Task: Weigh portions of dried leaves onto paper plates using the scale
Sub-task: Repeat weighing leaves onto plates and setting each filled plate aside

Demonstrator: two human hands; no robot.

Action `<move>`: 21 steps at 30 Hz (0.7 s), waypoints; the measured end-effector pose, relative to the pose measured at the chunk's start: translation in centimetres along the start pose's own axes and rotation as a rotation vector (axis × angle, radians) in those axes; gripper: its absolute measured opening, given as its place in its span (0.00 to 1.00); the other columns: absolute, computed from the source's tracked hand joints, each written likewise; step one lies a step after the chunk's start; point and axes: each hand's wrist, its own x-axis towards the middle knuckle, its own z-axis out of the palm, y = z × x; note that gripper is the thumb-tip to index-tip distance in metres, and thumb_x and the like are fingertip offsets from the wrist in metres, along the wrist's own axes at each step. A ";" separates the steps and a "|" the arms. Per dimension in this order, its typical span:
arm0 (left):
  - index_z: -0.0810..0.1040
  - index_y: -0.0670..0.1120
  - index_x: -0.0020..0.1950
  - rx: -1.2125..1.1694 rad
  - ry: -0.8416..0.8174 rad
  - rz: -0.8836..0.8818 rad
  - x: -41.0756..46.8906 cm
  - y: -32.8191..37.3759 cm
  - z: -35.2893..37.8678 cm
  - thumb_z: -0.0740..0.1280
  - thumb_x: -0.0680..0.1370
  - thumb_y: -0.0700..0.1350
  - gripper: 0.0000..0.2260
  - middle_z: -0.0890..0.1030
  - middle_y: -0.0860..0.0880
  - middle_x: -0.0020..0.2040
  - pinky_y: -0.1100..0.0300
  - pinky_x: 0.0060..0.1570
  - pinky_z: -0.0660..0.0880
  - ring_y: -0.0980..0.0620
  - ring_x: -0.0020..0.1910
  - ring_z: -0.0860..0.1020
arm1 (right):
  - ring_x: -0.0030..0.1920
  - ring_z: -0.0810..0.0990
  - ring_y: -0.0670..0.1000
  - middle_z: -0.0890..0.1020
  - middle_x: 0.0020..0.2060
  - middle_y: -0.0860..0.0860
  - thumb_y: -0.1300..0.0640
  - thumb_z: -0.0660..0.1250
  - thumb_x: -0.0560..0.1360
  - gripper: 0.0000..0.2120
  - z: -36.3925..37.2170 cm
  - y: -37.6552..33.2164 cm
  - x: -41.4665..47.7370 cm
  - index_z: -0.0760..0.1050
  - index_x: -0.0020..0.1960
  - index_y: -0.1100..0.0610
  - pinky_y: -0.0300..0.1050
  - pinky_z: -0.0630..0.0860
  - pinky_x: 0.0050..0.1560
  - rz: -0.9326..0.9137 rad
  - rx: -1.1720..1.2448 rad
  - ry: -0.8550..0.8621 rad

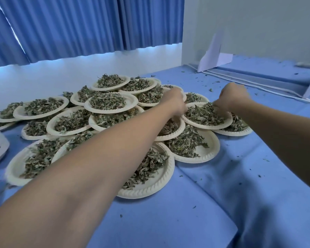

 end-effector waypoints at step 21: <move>0.85 0.42 0.41 -0.019 0.346 -0.039 -21.9 -22.3 -22.7 0.70 0.76 0.39 0.05 0.84 0.44 0.35 0.57 0.37 0.74 0.55 0.32 0.77 | 0.46 0.82 0.55 0.85 0.40 0.55 0.60 0.68 0.75 0.08 2.1 -33.7 -20.7 0.79 0.37 0.54 0.44 0.76 0.45 -0.944 0.437 -0.030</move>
